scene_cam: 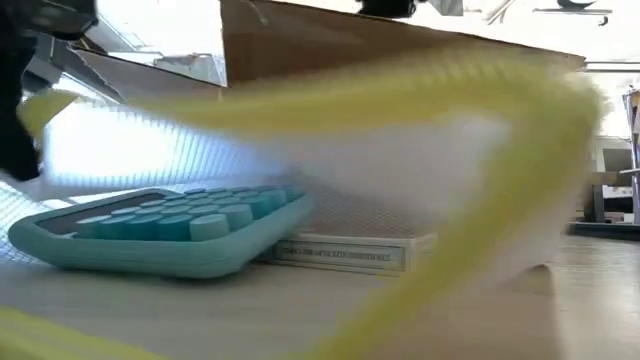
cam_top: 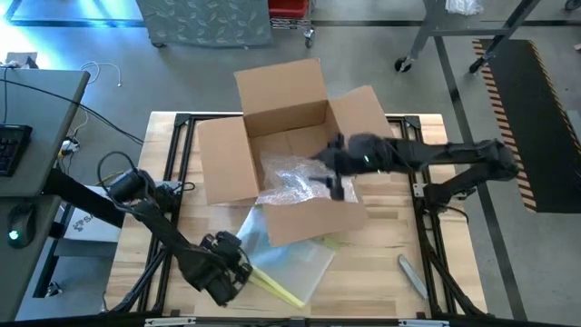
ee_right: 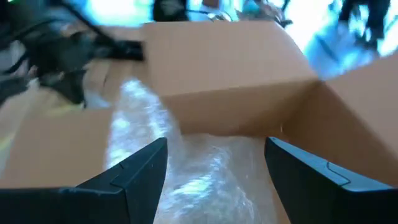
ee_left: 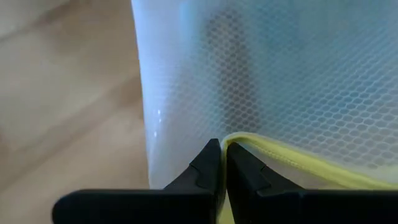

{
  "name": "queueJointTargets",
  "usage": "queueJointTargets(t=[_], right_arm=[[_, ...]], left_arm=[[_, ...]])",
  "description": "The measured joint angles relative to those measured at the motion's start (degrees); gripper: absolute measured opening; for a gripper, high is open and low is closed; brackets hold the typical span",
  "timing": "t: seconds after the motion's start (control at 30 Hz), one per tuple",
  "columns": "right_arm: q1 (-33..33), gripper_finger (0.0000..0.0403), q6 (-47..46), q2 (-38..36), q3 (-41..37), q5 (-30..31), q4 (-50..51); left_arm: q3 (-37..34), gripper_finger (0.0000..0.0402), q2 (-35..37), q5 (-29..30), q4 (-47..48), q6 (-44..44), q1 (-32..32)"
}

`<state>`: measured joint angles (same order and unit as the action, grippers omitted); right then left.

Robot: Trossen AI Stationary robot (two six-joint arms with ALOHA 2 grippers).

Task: Unpack boxes
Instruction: Remove the bubble wrap from the cardboard box

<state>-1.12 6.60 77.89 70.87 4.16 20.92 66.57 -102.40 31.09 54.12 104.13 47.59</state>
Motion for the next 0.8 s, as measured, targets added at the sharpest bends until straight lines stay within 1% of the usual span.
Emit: queueJointTargets(t=[0.1, 0.17, 0.3, 0.43, 0.53, 0.63, 0.7, 0.8], right_arm=[[-5.1, 0.0254, -12.9, 2.4, 1.3, -0.3, 1.8], [-7.3, 0.0254, -14.7, 4.7, 3.2, -1.6, 6.5], [-10.5, 0.0254, -12.7, 10.4, 8.7, -2.0, 13.1], [-12.9, 0.0254, -8.1, 17.6, 14.4, -2.9, 17.2], [-14.6, 0.0254, -6.7, 23.0, 16.9, -2.9, 18.9], [-15.7, 0.0254, -5.1, 28.0, 18.5, -3.6, 22.8], [-16.0, 0.0254, -2.1, 30.8, 18.6, -6.6, 25.9], [-16.3, 0.0254, 3.8, 33.0, 18.8, -14.9, 30.3]], left_arm=[[-3.6, 0.0000, 3.5, 4.0, -0.2, 2.0, 0.9], [-5.0, 0.0000, 5.6, 6.2, -0.3, 2.1, 1.0], [-5.9, 0.0000, 8.1, 8.5, 1.7, 2.2, 0.9], [-5.9, 0.0000, 8.5, 8.5, 2.4, 1.8, 0.8], [-5.9, 0.0000, 8.5, 8.5, 3.1, 1.4, 0.8], [-5.9, 0.0000, 8.5, 8.5, 3.4, 0.3, 0.8], [-5.9, 0.0000, 8.5, 8.4, 3.5, -1.0, 0.8], [-5.9, 0.0000, 8.4, 8.1, 3.8, -2.2, 0.8]])
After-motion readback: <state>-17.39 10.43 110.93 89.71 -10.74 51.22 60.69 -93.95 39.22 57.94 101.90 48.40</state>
